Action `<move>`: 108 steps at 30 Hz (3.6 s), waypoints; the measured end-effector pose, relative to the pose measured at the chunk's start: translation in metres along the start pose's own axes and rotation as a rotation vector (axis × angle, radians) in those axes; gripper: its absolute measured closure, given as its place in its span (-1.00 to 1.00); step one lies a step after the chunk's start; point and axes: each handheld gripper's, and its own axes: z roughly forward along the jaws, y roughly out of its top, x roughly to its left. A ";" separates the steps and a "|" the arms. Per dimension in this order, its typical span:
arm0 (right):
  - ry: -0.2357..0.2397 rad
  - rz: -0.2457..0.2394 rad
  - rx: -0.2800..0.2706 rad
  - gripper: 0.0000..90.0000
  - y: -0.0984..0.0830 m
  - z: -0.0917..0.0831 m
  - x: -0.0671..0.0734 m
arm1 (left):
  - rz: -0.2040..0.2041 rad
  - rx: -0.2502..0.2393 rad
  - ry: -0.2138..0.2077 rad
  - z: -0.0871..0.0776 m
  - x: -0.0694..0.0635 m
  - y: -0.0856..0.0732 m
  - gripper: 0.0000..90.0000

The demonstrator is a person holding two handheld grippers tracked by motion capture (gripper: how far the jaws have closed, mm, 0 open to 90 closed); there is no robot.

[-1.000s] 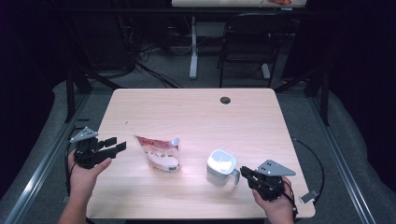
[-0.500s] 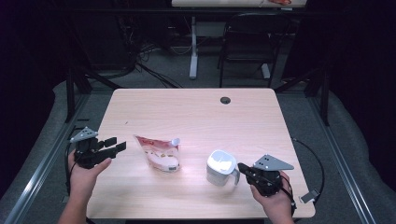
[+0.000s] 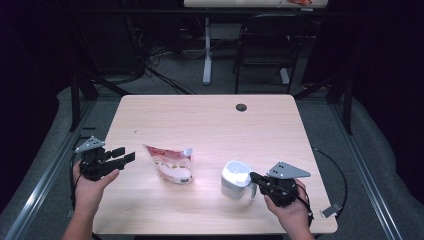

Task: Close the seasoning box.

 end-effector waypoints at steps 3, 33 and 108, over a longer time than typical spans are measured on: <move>0.006 0.003 0.006 1.00 0.000 0.001 0.001 | -0.001 0.002 0.001 0.000 0.000 0.000 0.07; 0.037 0.027 -0.011 1.00 -0.005 0.007 -0.004 | -0.002 0.004 0.002 0.000 0.000 0.000 0.07; 0.007 0.092 0.015 1.00 -0.005 0.003 -0.002 | -0.010 -0.002 0.008 -0.002 0.003 -0.001 0.06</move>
